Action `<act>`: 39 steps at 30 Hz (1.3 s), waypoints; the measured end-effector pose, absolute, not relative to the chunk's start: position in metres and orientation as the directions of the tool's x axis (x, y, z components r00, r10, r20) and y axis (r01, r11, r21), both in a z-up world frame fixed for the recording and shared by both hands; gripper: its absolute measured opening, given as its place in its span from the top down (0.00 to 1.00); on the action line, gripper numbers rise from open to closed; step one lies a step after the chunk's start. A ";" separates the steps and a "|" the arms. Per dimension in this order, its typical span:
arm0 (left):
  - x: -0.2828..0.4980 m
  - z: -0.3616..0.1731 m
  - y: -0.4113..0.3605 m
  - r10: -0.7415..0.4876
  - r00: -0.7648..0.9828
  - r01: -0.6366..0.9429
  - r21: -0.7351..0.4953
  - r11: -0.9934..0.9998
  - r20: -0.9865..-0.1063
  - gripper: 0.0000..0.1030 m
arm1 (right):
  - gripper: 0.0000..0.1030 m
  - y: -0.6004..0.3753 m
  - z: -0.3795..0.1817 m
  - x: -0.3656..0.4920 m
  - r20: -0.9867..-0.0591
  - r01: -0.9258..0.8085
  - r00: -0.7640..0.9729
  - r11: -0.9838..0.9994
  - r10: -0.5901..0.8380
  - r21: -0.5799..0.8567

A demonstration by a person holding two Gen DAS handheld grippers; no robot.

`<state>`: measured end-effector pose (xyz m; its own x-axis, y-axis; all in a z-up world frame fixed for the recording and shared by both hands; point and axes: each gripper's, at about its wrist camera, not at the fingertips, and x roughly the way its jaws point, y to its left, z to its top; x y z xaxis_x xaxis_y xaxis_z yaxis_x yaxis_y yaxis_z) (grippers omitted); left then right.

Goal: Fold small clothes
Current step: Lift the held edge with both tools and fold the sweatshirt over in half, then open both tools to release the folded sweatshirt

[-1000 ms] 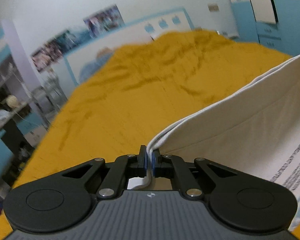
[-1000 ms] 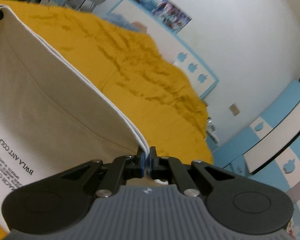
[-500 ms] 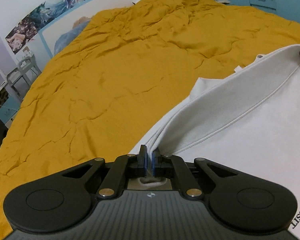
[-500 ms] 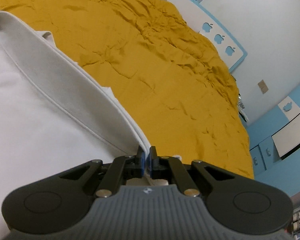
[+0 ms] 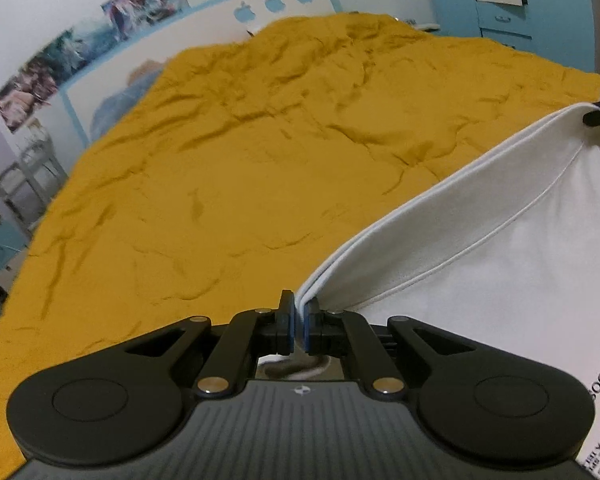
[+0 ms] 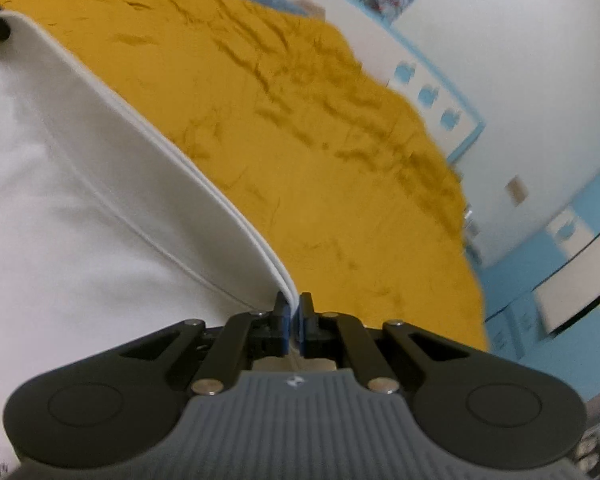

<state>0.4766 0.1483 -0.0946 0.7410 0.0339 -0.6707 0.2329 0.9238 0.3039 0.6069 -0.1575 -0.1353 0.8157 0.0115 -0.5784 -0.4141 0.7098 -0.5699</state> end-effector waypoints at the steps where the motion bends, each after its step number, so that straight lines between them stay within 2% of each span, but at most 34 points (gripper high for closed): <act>1: 0.481 -0.102 0.148 0.037 0.729 0.244 0.311 0.919 -0.683 0.96 | 1.00 -0.158 -0.141 0.614 -0.593 -0.420 0.805 0.714 0.009 -0.560; 4: 0.489 -0.120 0.155 0.028 0.708 0.244 0.281 0.928 -0.706 0.92 | 1.00 -0.158 -0.158 0.626 -0.619 -0.443 0.785 0.715 0.018 -0.541; 7: 0.492 -0.124 0.162 0.036 0.708 0.217 0.265 0.939 -0.705 0.75 | 1.00 -0.157 -0.167 0.632 -0.617 -0.442 0.787 0.715 0.019 -0.542; 9: 0.492 -0.123 0.167 0.048 0.715 0.192 0.262 0.946 -0.698 0.53 | 0.93 -0.159 -0.167 0.637 -0.615 -0.433 0.788 0.731 0.023 -0.528; 11: 0.492 -0.118 0.176 0.052 0.724 0.167 0.247 0.955 -0.688 0.39 | 0.87 -0.161 -0.163 0.639 -0.613 -0.422 0.790 0.746 0.024 -0.514; 12: 0.492 -0.115 0.181 0.045 0.725 0.158 0.230 0.960 -0.687 0.36 | 0.84 -0.163 -0.162 0.638 -0.605 -0.414 0.796 0.751 0.024 -0.515; 14: 0.491 -0.110 0.187 0.026 0.721 0.150 0.193 0.970 -0.693 0.35 | 0.59 -0.166 -0.156 0.637 -0.576 -0.377 0.818 0.765 0.010 -0.522; 15: 0.491 -0.108 0.188 0.026 0.721 0.146 0.188 0.971 -0.693 0.32 | 0.56 -0.169 -0.154 0.637 -0.562 -0.354 0.827 0.777 0.001 -0.521; 16: 0.489 -0.106 0.188 0.028 0.724 0.144 0.191 0.971 -0.689 0.30 | 0.56 -0.172 -0.149 0.640 -0.557 -0.331 0.830 0.795 -0.011 -0.508; 18: 0.488 -0.102 0.185 0.059 0.733 0.136 0.232 0.963 -0.677 0.18 | 0.57 -0.183 -0.139 0.648 -0.581 -0.307 0.814 0.840 -0.012 -0.448; 22: 0.486 -0.092 0.178 0.114 0.749 0.125 0.308 0.943 -0.653 0.18 | 0.58 -0.201 -0.125 0.644 -0.608 -0.274 0.794 0.890 -0.004 -0.364; 24: 0.485 -0.088 0.177 0.189 0.759 0.073 0.370 0.926 -0.623 0.23 | 0.60 -0.208 -0.120 0.639 -0.627 -0.271 0.779 0.906 0.007 -0.326; 26: 0.486 -0.082 0.182 0.224 0.754 0.034 0.377 0.925 -0.617 0.24 | 0.61 -0.214 -0.117 0.632 -0.645 -0.273 0.764 0.913 0.014 -0.304; 32: 0.464 -0.061 0.201 0.160 0.736 0.023 0.260 0.965 -0.658 0.24 | 0.64 -0.233 -0.113 0.601 -0.677 -0.267 0.734 0.937 0.045 -0.227; 39: 0.406 -0.047 0.226 0.015 0.668 -0.014 0.008 1.000 -0.744 0.27 | 0.64 -0.264 -0.105 0.546 -0.727 -0.220 0.675 0.975 0.127 -0.034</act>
<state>0.4057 0.2257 -0.0469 0.6678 0.0154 -0.7441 -0.0145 0.9999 0.0077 0.5462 -0.2637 -0.1050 0.6746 0.1269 -0.7272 -0.2201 0.9749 -0.0341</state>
